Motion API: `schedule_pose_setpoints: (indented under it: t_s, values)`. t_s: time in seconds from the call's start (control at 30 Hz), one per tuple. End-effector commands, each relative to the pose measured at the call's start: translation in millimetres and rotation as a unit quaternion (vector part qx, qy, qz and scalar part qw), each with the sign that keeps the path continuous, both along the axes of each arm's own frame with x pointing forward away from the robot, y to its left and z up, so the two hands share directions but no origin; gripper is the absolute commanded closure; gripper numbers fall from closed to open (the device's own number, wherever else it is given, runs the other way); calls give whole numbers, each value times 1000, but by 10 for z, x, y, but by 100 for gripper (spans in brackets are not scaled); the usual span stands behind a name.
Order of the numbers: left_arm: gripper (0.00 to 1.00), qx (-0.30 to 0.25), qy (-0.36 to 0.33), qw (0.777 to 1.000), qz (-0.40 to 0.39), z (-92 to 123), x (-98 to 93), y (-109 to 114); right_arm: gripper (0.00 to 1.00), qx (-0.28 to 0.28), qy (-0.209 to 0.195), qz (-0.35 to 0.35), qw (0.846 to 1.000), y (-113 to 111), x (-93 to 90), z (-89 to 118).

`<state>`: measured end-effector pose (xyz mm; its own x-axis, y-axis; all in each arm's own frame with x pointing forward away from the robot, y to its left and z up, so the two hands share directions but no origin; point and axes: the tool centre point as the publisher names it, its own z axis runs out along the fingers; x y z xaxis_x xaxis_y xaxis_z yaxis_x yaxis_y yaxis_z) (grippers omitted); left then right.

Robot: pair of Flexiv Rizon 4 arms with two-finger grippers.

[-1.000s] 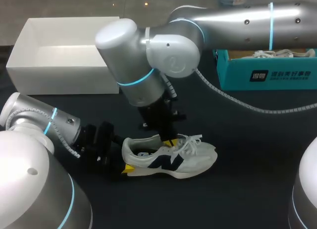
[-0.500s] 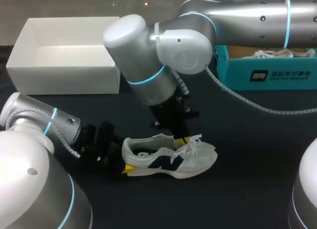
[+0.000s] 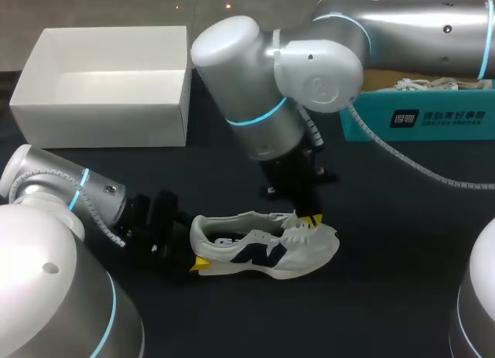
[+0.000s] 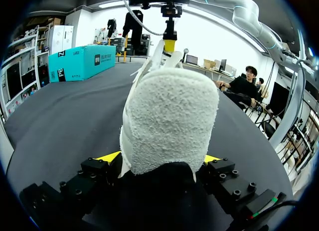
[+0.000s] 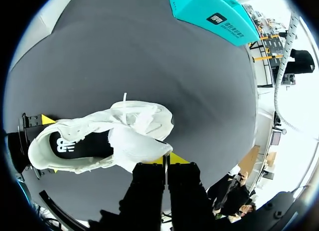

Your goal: Take the shoe out of the shoebox, open the shoe tongue, remove and reinsert the insole, then place the shoe into the shoebox

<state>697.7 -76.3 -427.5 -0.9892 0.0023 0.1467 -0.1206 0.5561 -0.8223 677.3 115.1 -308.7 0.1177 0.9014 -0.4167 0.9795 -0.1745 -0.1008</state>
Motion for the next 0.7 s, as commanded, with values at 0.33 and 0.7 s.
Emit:
schedule_pose_setpoints:
  t_s: [0.33,0.7]
  values:
    - [100,1,0,1000,0,-49,25,6,100,4,-54,-221,974,-336,-110,-465]
    - [100,1,0,1000,0,-49,25,6,84,15,-53,-223,973,-295,-58,-565]
